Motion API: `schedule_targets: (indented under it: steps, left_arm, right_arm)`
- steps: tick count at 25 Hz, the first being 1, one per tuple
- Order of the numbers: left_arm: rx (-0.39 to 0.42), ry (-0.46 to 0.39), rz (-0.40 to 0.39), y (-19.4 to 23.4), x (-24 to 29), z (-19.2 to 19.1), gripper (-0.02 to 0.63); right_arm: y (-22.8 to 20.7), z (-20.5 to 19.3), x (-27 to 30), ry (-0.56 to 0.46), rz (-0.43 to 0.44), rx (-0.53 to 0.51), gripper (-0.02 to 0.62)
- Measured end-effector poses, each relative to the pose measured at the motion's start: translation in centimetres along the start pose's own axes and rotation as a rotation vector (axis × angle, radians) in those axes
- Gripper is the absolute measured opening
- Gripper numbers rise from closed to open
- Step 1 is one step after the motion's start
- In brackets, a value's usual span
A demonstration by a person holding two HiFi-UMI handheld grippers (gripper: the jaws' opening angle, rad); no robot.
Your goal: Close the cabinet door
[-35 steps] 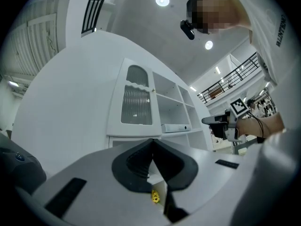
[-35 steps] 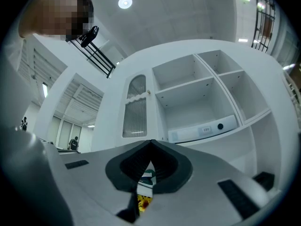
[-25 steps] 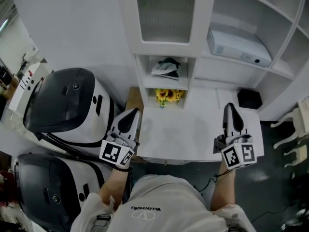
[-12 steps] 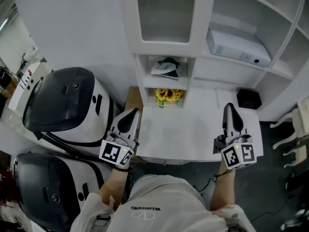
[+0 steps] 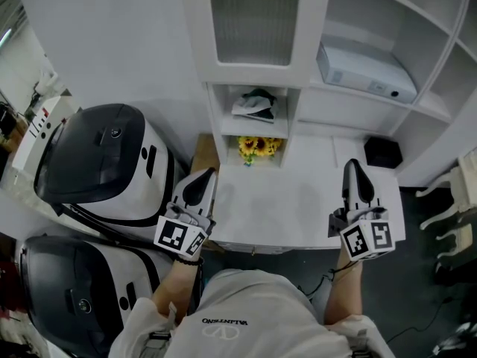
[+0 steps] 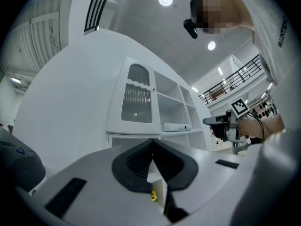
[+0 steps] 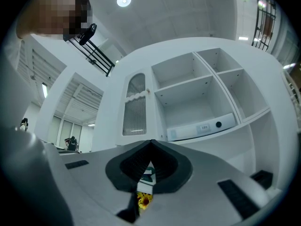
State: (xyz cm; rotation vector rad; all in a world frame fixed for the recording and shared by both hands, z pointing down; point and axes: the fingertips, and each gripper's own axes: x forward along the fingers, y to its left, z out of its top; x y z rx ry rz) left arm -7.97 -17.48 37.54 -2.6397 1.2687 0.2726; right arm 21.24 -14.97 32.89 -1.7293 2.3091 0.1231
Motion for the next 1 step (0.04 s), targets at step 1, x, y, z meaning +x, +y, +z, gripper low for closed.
schedule_targets:
  steps: [1]
  left_arm:
    - [0.000,0.001,0.000,-0.05,-0.04,-0.07,0.003]
  right_arm:
    - [0.03,-0.01,-0.02,0.000,0.001,0.000,0.009]
